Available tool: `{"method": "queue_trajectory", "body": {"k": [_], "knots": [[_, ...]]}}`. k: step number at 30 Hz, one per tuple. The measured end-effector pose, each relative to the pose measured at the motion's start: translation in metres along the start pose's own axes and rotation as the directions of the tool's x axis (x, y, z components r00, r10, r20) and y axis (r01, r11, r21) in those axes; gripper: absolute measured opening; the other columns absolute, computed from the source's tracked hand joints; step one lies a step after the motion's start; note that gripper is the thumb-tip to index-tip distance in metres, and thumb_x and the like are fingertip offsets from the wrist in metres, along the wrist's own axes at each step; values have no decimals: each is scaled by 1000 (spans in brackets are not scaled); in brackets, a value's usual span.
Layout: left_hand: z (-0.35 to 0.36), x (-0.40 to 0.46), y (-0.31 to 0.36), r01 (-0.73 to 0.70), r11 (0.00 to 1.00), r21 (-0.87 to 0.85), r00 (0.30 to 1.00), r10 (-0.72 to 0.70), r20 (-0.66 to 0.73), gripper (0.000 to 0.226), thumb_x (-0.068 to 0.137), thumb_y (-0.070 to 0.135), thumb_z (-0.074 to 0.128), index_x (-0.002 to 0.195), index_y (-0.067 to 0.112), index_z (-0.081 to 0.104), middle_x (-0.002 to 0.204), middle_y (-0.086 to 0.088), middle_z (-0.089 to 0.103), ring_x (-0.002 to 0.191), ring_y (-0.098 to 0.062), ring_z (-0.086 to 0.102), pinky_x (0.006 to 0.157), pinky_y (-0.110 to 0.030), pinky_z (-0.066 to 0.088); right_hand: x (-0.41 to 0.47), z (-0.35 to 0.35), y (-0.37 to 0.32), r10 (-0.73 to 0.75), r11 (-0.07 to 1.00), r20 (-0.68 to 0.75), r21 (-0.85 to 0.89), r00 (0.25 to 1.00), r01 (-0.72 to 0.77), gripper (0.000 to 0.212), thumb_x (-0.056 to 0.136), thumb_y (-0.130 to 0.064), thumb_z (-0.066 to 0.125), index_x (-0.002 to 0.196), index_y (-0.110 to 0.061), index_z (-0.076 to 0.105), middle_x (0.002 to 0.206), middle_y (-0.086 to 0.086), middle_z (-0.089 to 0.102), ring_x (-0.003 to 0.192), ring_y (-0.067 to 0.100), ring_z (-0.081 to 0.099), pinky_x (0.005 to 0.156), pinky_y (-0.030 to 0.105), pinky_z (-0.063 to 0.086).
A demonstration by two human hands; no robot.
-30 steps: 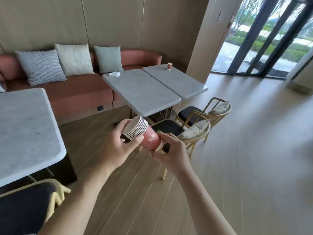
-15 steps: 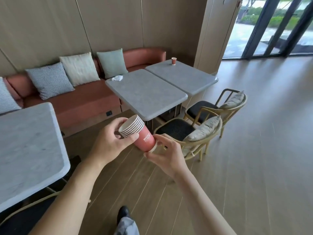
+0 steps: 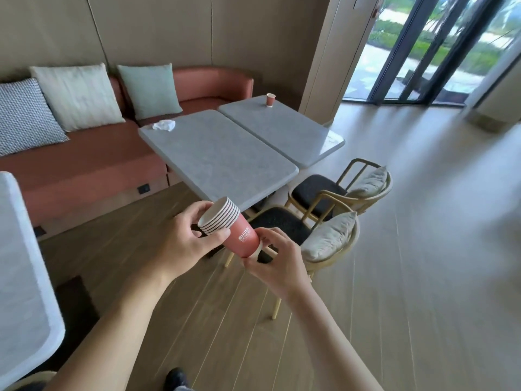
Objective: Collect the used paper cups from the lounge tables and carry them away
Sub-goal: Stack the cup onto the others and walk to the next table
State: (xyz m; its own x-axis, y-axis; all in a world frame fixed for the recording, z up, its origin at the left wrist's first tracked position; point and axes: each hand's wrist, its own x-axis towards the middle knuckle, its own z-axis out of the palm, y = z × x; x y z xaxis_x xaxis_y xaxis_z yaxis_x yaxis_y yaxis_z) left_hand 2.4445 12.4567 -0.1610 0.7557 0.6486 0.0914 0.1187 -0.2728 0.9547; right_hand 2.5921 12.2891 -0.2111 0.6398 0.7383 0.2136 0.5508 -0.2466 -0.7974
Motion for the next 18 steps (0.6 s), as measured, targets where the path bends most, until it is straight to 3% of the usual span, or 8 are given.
{"method": "queue_trajectory", "body": {"k": [6,12,18], "knots": [[-83,67,-25,-10,998,-55,999,9,-32,69,71,59,76,128,23,65,117,3,72,114,-22,69,98,-64,53,88,62,-37,-34,999,14,-18,999,35,57,70,-33,90,125,-32,72,107,-16,65,103,10,64,88,29,55],[-149,105,-52,-30,999,-32,996,27,-82,62,76,63,74,127,30,65,113,10,73,108,-17,71,97,-53,57,151,115,-62,-95,994,74,-43,993,98,60,73,-40,89,129,-34,69,111,-23,65,109,-2,60,88,3,42],[-195,135,-80,-8,998,-61,984,-3,-178,66,75,63,75,131,30,63,119,10,73,110,-19,72,98,-50,57,209,163,-77,-120,992,166,-25,979,125,59,72,-37,90,127,-38,68,110,-26,64,110,-7,58,89,-1,37]]}}
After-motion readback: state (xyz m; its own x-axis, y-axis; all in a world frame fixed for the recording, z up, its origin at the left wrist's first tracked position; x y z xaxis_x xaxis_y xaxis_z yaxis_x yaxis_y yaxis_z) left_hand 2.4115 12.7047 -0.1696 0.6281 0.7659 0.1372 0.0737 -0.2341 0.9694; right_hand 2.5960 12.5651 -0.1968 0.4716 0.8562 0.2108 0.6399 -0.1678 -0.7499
